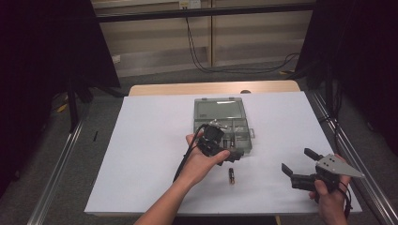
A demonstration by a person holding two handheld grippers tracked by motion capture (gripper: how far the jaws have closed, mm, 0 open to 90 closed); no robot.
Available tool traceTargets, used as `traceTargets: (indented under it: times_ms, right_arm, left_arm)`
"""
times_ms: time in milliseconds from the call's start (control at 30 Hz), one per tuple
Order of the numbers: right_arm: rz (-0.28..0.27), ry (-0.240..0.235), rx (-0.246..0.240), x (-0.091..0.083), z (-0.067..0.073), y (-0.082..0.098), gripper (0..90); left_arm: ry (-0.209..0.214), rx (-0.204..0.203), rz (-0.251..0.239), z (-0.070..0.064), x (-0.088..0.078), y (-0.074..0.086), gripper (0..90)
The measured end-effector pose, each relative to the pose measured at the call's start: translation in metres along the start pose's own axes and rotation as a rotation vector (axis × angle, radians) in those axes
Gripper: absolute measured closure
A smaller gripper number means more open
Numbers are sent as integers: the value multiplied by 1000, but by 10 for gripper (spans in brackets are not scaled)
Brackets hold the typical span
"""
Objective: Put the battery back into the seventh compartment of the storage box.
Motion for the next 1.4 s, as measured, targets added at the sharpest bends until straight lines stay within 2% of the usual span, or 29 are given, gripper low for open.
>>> traceTargets:
  times_ms: [200,433,800,933,1067,1200,1400]
  right_arm:
    - [-4,0,-2,0,1,0,10]
    - [-5,-1,-9,0,1,-1,10]
    - [2,1,-1,0,1,0,10]
    - [2,1,-1,0,1,0,10]
    - [0,2,-6,0,1,0,10]
    - [1,2,-6,1,1,0,10]
    - [1,3,-9,1,1,0,10]
  left_arm:
    - [-23,-4,-13,-7,-6,5,8]
    - [-16,17,-1,-16,-12,14,24]
    - [-5,17,8,-24,-11,28,59]
    - [-15,13,2,-26,-10,32,71]
    - [-16,2,-13,-27,-12,34,112]
    - [-22,17,-4,-29,-12,37,148]
    - [-22,16,6,-32,-9,41,202]
Point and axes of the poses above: each handheld gripper's, and its own axes: x roughly forward along the jaws, y roughly out of its underside, z roughly to its left, the point moved 4 cm from there along x, roughly forward along the jaws, and after that the axes turned 3 degrees about -z, right-handed, at the moved point
